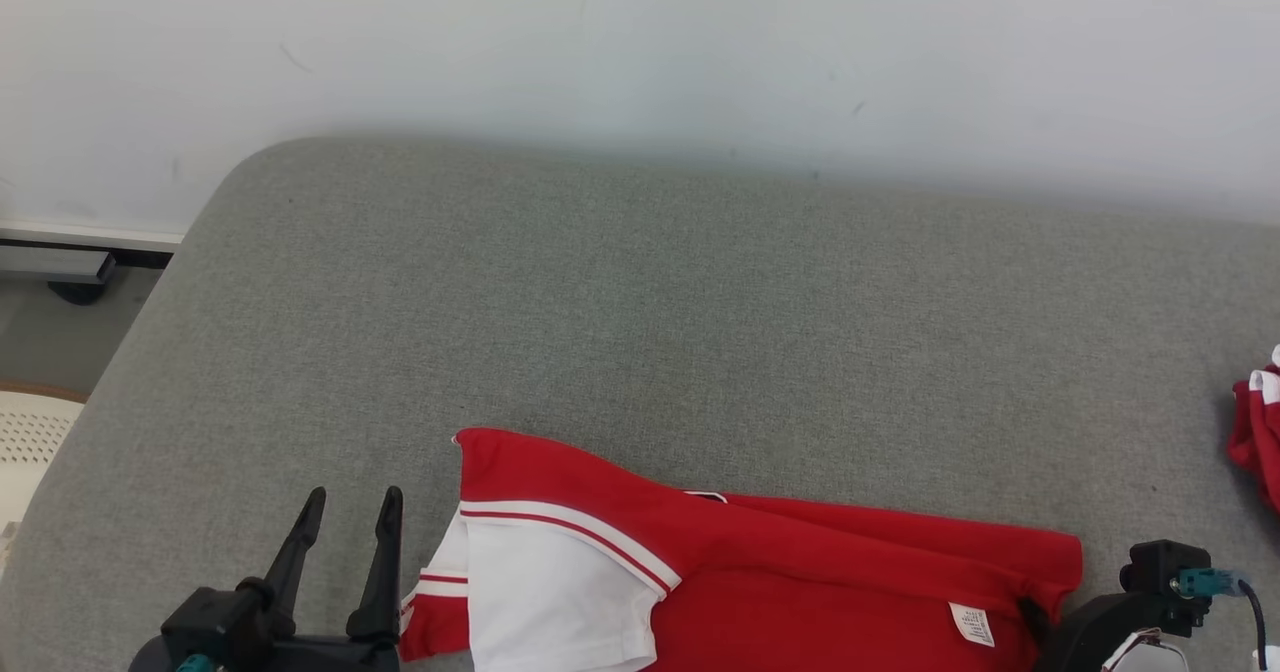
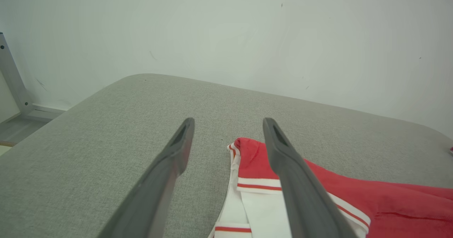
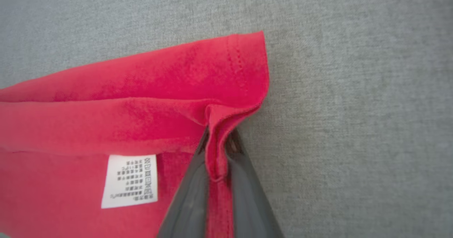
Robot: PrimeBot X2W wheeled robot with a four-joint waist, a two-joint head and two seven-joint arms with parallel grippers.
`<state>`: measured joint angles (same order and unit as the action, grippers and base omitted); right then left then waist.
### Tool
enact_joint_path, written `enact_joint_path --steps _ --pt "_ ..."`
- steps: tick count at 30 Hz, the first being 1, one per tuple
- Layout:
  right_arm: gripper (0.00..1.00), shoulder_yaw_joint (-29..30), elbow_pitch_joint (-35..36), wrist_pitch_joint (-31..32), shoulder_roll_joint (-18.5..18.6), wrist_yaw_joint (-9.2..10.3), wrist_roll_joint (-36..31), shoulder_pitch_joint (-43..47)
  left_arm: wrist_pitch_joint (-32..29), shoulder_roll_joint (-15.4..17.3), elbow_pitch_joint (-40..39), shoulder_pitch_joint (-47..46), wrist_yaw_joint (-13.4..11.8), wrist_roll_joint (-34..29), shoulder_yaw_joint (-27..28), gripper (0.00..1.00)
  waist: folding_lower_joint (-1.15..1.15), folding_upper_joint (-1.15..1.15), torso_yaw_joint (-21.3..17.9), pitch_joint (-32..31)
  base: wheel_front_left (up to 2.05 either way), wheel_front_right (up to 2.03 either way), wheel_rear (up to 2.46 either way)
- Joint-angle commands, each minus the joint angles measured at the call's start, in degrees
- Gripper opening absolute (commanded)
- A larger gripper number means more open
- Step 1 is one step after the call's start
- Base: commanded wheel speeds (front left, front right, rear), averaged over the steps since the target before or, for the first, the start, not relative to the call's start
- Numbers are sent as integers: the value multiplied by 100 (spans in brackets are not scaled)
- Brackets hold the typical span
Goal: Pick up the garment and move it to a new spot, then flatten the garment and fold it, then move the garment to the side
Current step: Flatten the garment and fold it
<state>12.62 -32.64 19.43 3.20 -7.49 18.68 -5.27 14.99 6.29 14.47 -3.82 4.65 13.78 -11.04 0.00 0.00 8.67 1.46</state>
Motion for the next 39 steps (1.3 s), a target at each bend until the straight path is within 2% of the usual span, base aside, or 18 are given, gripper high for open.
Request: enact_joint_path --steps 1,5,16,24,31,35,39 --pt "0 -36 -145 94 -42 0 29 6 28 -5 23 -70 27 -64 43 100 0 0 8 -20 0 0 0" --pt "0 121 -165 188 -36 5 -33 -44 28 -18 25 -48 34 -75 84 100 0 0 -6 -34 0 0 0" --pt "0 1468 448 243 -5 6 -522 -497 28 -42 33 -32 74 -118 174 100 0 0 -114 -5 0 0 0" --pt "0 2667 1536 913 -7 6 -1364 -628 28 -77 -36 -42 99 -171 224 100 0 0 -121 21 0 0 0" --pt "0 3476 2513 1559 -10 6 -2100 -797 28 -102 -77 -82 124 -212 259 100 0 0 -121 83 0 0 0" --pt "0 3639 2864 1841 -14 5 -2289 -842 28 -114 -64 -88 131 -233 251 100 0 0 -106 98 0 0 0" --pt "0 3280 2948 2196 -19 5 -2093 -633 28 -125 -25 -85 151 -242 254 100 0 0 -85 69 0 0 0"
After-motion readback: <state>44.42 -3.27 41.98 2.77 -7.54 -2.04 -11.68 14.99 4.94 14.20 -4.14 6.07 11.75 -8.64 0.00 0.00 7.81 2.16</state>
